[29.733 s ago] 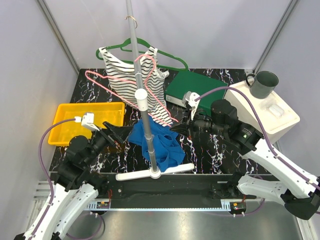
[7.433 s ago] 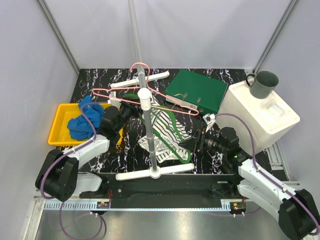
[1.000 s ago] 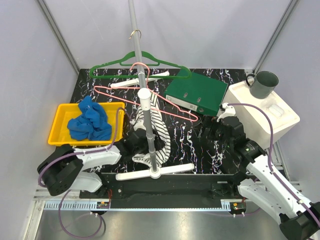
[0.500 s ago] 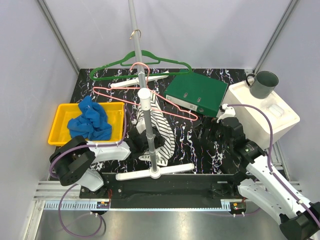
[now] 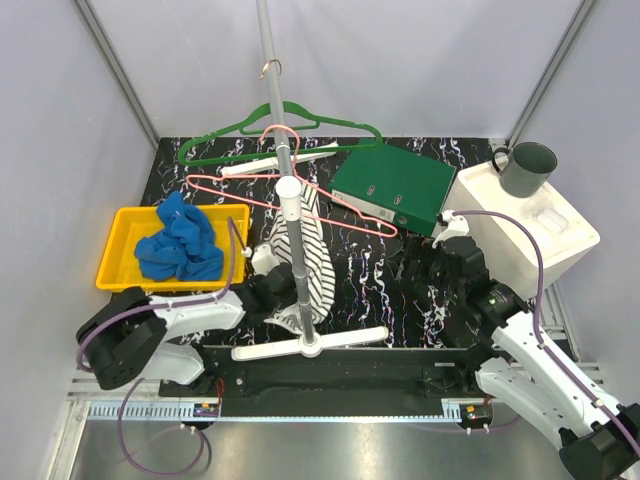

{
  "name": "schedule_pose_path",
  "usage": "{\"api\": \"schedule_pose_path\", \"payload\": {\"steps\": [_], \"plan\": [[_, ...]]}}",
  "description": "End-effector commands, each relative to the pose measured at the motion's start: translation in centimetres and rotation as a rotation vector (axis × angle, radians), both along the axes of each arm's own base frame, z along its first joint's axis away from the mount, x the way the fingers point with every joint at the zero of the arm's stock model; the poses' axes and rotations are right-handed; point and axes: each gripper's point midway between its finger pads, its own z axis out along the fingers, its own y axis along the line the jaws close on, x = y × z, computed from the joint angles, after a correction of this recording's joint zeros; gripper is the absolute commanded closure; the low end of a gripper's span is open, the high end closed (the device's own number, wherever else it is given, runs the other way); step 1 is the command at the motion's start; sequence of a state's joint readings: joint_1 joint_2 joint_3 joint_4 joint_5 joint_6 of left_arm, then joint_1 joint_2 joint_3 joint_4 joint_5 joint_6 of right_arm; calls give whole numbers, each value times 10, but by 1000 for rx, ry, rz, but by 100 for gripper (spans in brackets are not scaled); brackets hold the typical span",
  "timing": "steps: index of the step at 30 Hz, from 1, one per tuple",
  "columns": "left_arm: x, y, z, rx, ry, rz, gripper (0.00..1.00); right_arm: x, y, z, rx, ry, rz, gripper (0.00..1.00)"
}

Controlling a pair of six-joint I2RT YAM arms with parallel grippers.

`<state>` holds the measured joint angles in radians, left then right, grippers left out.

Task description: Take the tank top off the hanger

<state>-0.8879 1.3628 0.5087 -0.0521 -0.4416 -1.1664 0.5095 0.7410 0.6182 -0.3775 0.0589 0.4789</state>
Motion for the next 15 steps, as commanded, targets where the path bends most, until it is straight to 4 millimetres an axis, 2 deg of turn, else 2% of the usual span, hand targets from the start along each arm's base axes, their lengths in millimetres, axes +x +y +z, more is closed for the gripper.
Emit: {"api": "schedule_pose_path", "payload": {"steps": [1,5,9,10,12,14,15], "plan": [[-9,34,3,92,-22,10,90,3,6,15,20,-65,31,0],[-6,40,35,62,-98,-14,98,2,6,13,23,-58,35,0],[-5,62,55,51,-115,26,100,3,7,12,19,-59,39,0],[-3,68,70,15,-153,47,100,4,7,12,19,-59,37,0],[-4,78,80,5,-180,63,100,5,9,12,17,-53,43,0],[-2,90,106,-27,-251,91,100,5,10,11,18,-49,46,0],[-5,98,109,-11,-253,99,100,5,10,11,18,-49,47,0]]}}
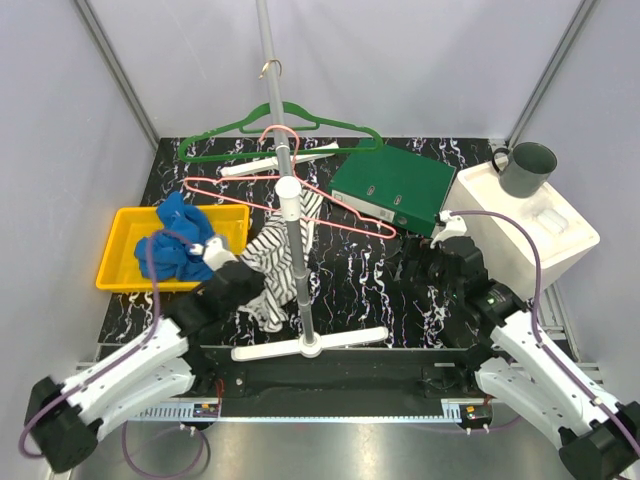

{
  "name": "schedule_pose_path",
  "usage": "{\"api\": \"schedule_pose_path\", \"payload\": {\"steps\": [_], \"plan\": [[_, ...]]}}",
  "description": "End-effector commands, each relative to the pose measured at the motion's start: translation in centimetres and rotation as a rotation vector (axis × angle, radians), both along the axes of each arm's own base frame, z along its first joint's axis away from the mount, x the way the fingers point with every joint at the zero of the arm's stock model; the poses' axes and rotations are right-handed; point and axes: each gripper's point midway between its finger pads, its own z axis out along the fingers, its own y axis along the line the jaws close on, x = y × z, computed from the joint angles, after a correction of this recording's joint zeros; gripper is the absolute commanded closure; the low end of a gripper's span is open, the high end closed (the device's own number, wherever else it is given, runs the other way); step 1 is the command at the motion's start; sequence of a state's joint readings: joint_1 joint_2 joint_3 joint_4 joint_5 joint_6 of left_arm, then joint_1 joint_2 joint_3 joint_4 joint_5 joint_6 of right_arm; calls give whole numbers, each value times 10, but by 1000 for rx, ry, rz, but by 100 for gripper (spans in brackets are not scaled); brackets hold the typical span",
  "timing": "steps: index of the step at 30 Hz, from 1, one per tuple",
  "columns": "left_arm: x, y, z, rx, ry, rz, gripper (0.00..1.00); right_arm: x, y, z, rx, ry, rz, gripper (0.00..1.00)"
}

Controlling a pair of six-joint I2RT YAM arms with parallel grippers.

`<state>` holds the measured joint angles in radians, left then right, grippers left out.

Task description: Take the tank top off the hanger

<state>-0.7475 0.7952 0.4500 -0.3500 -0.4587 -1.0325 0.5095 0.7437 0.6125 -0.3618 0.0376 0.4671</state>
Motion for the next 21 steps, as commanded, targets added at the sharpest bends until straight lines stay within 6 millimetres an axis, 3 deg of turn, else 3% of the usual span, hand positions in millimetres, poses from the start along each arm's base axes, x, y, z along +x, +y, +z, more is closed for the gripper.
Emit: {"api": "schedule_pose_path", "payload": {"steps": [1,4,6,7,9,10,12,13,15,16,18,19,20,21], "plan": [[1,36,41,33,-114,71,100,6,6,12,15,-44,18,0],[4,67,71,121,-169,140,100,7,5,12,16,-49,14,0],[5,86,95,181,-199,179,100,7,5,13,16,-51,13,0],[10,99,118,202,-233,214,100,8,6,12,14,-50,13,0],[18,116,139,219,-252,265,100,10,6,14,16,-53,9,0],[21,116,166,207,-292,244,100,12,8,12,15,-47,12,0],[33,130,181,223,-278,284,100,15,11,20,22,-53,21,0],[37,129,206,203,-317,264,100,15,13,20,23,-47,29,0],[46,142,217,210,-304,294,100,18,16,28,33,-61,33,0],[46,149,239,207,-341,311,100,18,16,30,35,-65,37,0],[51,165,253,202,-349,345,100,17,16,35,42,-77,38,1],[49,169,273,202,-389,356,100,17,16,37,46,-82,36,0],[52,177,275,210,-374,376,100,16,16,37,46,-83,40,0],[50,186,295,208,-407,406,100,15,17,37,47,-81,42,0]]}}
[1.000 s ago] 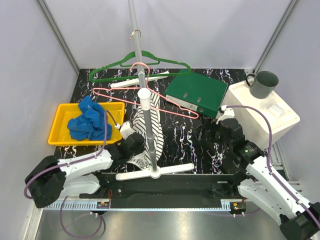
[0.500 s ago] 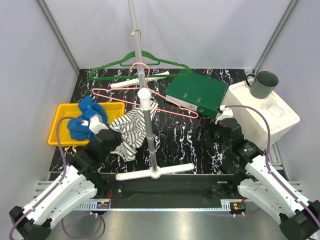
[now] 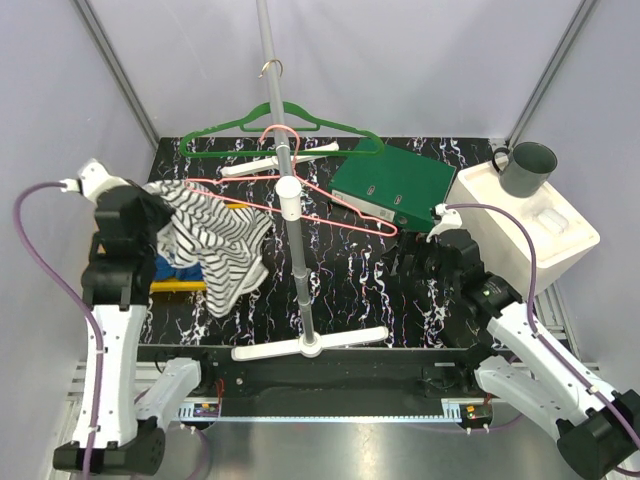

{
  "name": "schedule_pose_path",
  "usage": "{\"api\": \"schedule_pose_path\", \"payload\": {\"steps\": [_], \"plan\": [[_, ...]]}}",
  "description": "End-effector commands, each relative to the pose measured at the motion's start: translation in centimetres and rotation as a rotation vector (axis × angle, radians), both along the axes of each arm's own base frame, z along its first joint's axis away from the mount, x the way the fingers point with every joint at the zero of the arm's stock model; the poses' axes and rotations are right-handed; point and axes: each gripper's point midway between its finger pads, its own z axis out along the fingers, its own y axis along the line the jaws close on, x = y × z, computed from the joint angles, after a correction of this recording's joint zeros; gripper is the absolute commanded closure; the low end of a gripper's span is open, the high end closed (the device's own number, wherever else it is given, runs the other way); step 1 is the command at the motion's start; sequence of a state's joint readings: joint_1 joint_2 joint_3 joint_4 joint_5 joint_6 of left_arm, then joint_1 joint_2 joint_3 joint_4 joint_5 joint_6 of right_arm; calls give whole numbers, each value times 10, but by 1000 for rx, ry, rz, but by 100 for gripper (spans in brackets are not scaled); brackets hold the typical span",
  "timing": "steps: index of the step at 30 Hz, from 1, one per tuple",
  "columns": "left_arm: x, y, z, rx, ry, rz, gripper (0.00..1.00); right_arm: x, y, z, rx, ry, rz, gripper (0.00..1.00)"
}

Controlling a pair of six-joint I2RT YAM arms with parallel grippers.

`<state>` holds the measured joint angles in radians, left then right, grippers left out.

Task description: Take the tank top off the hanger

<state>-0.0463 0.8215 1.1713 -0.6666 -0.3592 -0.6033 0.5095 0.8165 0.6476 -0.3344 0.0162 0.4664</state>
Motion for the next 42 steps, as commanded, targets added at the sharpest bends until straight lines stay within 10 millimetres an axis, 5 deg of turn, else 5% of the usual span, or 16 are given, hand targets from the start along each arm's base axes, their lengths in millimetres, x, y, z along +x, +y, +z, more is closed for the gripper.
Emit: {"api": "schedule_pose_path", "payload": {"steps": [1,7,10,14,17,22,23,25,26,28,29,32,35,38,40,42], "plan": [[-2,18,65,33,-105,-10,100,6,7,35,47,-97,22,0],[12,18,115,-7,-185,-57,100,5,6,33,43,-92,23,0],[25,21,118,-15,-171,-64,100,5,6,33,42,-92,21,0],[32,23,97,-30,-138,-69,100,4,5,35,45,-105,25,0],[38,23,61,-61,-86,-76,100,0,9,36,56,-104,49,0],[51,26,-22,-124,21,-55,100,-1,12,33,58,-93,64,0],[51,27,-51,-164,69,-36,100,-1,12,32,59,-89,68,0],[56,22,-71,-212,70,-51,100,-1,12,32,61,-89,71,0],[54,14,-101,-286,108,-57,100,-2,13,32,62,-89,75,0],[57,6,-115,-342,77,-80,100,-3,13,32,64,-90,77,0],[52,-3,-143,-405,116,-91,100,-3,13,33,66,-93,75,0],[44,-2,-182,-447,165,-46,95,-4,13,31,65,-87,79,0],[36,5,-204,-452,212,-10,70,-4,13,27,63,-72,78,0],[33,9,-203,-446,223,-6,16,-6,14,23,66,-55,81,0],[28,9,-194,-437,212,-4,1,-8,15,22,73,-47,87,0],[21,11,-177,-416,175,10,1,-11,16,22,83,-42,96,0]]}}
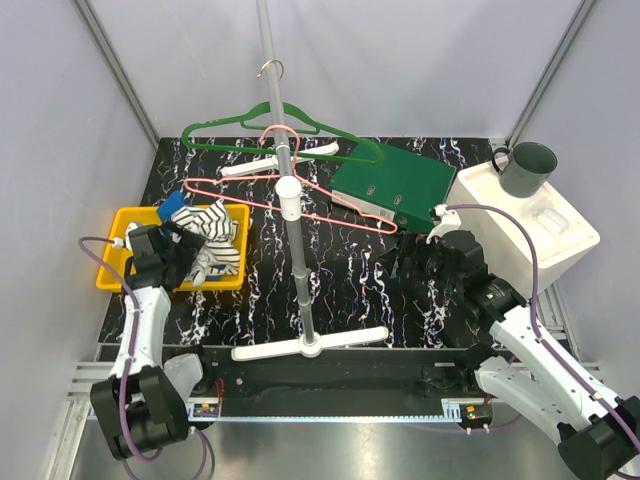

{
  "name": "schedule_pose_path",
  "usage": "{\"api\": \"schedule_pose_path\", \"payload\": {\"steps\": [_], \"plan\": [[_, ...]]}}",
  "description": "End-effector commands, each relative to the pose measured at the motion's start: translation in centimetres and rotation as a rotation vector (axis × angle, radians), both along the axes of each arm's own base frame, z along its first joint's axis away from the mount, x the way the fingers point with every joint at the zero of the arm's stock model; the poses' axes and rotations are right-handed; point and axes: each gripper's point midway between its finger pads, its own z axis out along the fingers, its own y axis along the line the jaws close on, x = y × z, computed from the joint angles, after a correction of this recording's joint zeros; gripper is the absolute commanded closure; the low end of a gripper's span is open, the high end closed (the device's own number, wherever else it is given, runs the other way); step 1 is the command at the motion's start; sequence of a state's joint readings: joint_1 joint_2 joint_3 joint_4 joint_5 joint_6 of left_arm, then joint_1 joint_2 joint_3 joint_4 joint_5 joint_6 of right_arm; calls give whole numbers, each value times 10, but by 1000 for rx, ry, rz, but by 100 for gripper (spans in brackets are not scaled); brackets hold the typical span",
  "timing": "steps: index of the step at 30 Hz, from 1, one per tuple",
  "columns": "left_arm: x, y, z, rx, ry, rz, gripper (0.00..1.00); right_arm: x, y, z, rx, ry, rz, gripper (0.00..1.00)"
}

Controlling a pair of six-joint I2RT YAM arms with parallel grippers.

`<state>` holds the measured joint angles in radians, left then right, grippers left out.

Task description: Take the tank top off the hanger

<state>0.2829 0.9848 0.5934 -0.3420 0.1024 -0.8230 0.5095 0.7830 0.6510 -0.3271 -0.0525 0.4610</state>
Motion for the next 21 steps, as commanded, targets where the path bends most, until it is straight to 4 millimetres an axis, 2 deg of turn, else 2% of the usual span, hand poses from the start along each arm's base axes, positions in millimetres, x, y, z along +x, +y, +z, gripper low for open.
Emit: {"api": "schedule_pose_path", "payload": {"steps": [1,4,6,9,12,13,15,16,18,19,20,21], "plan": [[5,4,57,58,-167,3,1,-4,8,10,40,-16,37,0],[-3,-2,84,80,-236,-17,1,-7,8,10,43,-12,43,0],[-13,-5,94,104,-260,-29,1,-8,7,9,45,-9,40,0],[-25,-10,105,129,-286,-49,1,-9,5,7,46,-5,31,0],[-26,-31,109,91,-329,-126,1,-10,4,6,49,1,24,0],[-25,-53,106,69,-334,-208,1,-9,4,6,49,3,20,0],[-15,-82,102,50,-341,-303,1,-9,4,4,54,10,15,0],[-17,-114,98,59,-335,-399,1,-10,4,2,55,18,14,0],[-13,-148,90,61,-318,-490,1,-10,5,-3,58,37,8,0],[-16,-165,86,80,-316,-528,1,-10,5,-4,60,40,6,0],[-18,-172,81,76,-308,-542,1,-10,5,-8,62,52,0,0],[-20,-182,84,60,-342,-563,1,-11,6,-8,71,60,-2,0]]}}
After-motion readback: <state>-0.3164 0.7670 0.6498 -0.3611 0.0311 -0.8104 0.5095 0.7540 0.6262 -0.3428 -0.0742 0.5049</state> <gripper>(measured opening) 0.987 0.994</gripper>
